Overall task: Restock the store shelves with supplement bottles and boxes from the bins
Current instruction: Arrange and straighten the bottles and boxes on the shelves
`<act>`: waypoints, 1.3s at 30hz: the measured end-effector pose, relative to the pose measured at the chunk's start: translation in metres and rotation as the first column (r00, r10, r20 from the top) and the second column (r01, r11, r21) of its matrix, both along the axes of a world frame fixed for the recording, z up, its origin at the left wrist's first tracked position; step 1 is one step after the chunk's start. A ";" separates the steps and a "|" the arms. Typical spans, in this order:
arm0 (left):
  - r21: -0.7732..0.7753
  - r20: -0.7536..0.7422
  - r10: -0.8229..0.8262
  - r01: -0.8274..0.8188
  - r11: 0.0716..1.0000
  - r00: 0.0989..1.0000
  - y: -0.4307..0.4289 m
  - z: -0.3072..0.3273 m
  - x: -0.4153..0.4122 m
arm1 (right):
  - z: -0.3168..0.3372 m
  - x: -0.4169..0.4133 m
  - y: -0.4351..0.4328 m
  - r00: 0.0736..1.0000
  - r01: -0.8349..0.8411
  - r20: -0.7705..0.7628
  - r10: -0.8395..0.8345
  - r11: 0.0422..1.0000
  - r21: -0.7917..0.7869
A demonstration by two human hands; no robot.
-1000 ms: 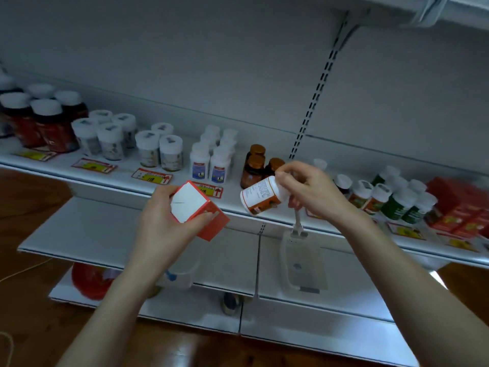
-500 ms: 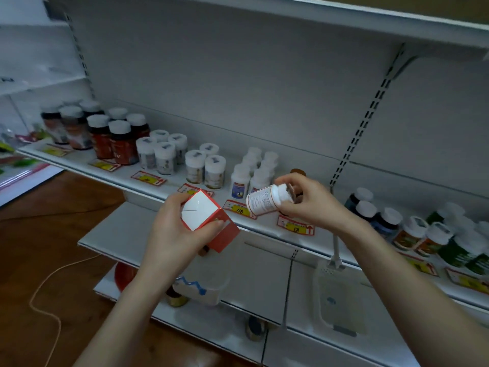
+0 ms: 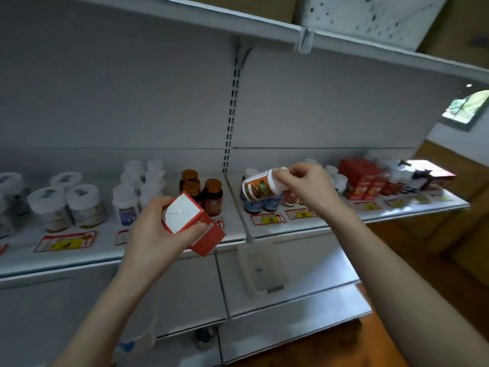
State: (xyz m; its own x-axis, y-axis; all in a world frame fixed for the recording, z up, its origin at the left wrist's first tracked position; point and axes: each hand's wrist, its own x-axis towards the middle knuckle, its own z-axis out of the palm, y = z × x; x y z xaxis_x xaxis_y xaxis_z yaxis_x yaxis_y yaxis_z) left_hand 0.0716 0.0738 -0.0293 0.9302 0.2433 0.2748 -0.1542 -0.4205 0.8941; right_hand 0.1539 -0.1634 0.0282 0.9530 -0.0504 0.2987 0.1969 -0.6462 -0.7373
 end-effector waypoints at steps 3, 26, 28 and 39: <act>0.022 -0.019 -0.060 0.060 0.998 0.998 -0.020 0.001 0.011 | 0.008 0.002 -0.032 0.991 0.110 0.083 -0.107 0.994 -0.029; -0.115 -0.050 0.274 -0.279 0.954 0.960 -0.147 0.008 0.085 | -0.001 0.211 -0.112 0.960 -0.279 -0.050 0.276 0.918 -0.283; -0.106 -0.044 0.302 -0.305 0.946 0.952 -0.149 0.009 0.086 | -0.006 0.221 -0.105 0.942 -0.336 -0.138 0.307 0.878 -0.341; -0.105 -0.060 0.351 -0.356 0.929 0.934 -0.155 0.006 0.095 | -0.039 0.240 -0.102 0.854 -0.483 -0.410 0.321 0.782 -0.393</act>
